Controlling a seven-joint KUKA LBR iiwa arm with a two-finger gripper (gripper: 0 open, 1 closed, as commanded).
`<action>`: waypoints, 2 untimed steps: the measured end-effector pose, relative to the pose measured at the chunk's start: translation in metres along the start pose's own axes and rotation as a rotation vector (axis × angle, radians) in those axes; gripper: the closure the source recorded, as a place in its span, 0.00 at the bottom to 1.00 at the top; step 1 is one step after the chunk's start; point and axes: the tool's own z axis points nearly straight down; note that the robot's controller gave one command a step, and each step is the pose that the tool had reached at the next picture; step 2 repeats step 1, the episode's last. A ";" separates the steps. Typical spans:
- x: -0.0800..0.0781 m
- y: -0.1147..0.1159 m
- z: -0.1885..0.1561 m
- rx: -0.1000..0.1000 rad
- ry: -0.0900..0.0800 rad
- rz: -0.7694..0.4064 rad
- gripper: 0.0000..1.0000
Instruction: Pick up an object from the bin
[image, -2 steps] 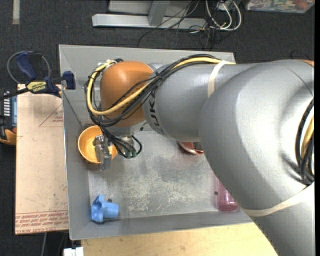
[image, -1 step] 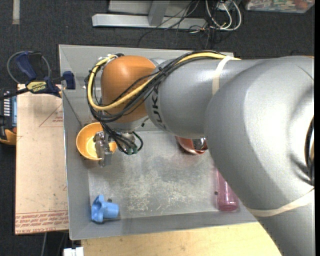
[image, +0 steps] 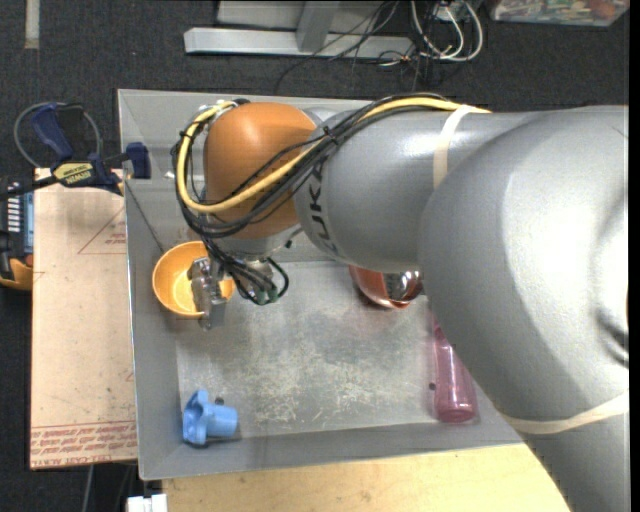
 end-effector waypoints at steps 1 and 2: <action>-0.001 0.000 -0.005 -0.001 -0.004 0.001 1.00; -0.001 0.000 -0.005 -0.001 -0.004 0.001 1.00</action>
Offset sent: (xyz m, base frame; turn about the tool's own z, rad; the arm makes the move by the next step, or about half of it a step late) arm 0.0009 0.0003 0.0664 0.0007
